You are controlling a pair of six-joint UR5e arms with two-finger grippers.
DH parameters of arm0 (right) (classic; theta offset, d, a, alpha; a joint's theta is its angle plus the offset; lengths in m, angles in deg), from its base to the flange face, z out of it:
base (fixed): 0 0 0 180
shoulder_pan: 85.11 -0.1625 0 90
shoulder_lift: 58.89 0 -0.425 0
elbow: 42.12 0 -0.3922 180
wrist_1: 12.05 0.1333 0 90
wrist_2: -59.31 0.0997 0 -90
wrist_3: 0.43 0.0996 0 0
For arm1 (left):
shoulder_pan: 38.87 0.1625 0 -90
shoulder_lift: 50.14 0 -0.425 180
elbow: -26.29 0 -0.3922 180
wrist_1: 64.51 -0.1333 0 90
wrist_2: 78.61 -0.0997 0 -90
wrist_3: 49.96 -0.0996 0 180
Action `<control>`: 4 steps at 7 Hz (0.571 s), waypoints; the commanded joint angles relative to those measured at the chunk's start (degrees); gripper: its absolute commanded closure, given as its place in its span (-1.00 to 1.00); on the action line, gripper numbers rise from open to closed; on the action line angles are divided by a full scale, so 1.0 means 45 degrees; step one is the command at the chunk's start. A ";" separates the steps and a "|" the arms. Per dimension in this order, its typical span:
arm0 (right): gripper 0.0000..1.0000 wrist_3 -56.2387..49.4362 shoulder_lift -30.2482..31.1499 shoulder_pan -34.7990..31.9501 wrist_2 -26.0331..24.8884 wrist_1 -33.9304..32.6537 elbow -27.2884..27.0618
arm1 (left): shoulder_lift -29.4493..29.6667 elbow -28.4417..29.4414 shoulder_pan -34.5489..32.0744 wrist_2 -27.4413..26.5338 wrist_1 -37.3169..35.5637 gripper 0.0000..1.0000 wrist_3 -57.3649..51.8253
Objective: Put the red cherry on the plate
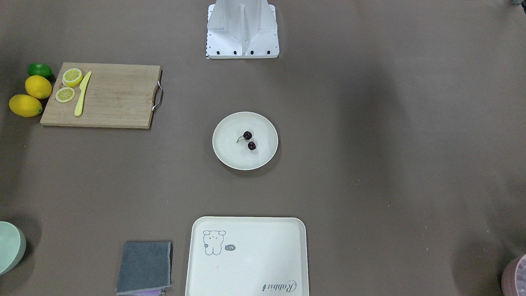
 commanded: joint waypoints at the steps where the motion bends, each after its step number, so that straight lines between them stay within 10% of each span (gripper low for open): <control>1: -1.00 -0.0031 0.0440 -0.0289 0.0023 0.0173 -0.0009 | -0.0569 0.0063 -0.0019 0.0006 0.0350 -0.97 -0.0019; 4: -1.00 0.0047 0.0752 -0.0446 -0.0055 0.0816 -0.0146 | -0.1002 0.0141 -0.0019 0.0006 0.0997 -0.97 0.0000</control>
